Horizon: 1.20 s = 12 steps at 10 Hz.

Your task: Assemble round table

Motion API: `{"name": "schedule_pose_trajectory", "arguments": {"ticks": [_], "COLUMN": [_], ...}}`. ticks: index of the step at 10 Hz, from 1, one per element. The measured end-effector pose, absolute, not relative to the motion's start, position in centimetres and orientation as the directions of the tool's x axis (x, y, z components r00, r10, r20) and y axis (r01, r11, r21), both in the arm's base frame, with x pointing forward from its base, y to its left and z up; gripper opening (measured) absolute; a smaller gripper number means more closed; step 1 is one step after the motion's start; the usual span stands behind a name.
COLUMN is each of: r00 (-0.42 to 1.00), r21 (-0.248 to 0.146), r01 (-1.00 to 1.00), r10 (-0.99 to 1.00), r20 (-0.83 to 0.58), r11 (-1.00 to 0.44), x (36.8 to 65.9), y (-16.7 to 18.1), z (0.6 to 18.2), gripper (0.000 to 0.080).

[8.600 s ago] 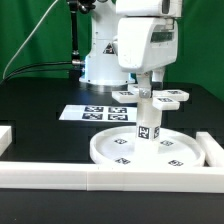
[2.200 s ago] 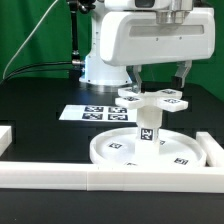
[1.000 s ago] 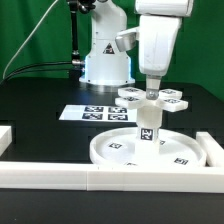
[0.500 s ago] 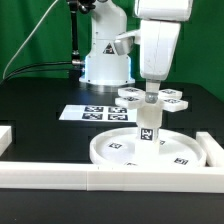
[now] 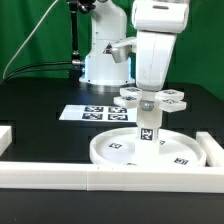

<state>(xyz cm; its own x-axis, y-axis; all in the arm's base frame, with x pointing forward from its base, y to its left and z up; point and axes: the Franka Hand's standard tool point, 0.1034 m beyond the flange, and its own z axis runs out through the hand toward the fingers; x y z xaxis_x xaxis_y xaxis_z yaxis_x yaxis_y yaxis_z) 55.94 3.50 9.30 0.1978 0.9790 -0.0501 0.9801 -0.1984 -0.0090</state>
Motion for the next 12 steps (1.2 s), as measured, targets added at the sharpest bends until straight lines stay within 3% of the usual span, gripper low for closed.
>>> {"name": "schedule_pose_trajectory", "arguments": {"ticks": [2,5,9,12], "r00": [0.204,0.296,0.697,0.886], "r21": [-0.009,-0.005,0.009,0.011], "r01": [0.979,0.955,0.716,0.462], "r10": [0.978,0.954,0.715,0.461], "r20": [-0.05,-0.049,-0.05,-0.049], "r11": [-0.204,-0.296,-0.698,-0.887], "x": [55.96,55.96,55.84,55.67], "y": [3.28,3.27,3.07,3.31], "z": [9.3,9.31,9.33,9.33], "gripper": [0.0448,0.0448,0.0448,0.0449]}}
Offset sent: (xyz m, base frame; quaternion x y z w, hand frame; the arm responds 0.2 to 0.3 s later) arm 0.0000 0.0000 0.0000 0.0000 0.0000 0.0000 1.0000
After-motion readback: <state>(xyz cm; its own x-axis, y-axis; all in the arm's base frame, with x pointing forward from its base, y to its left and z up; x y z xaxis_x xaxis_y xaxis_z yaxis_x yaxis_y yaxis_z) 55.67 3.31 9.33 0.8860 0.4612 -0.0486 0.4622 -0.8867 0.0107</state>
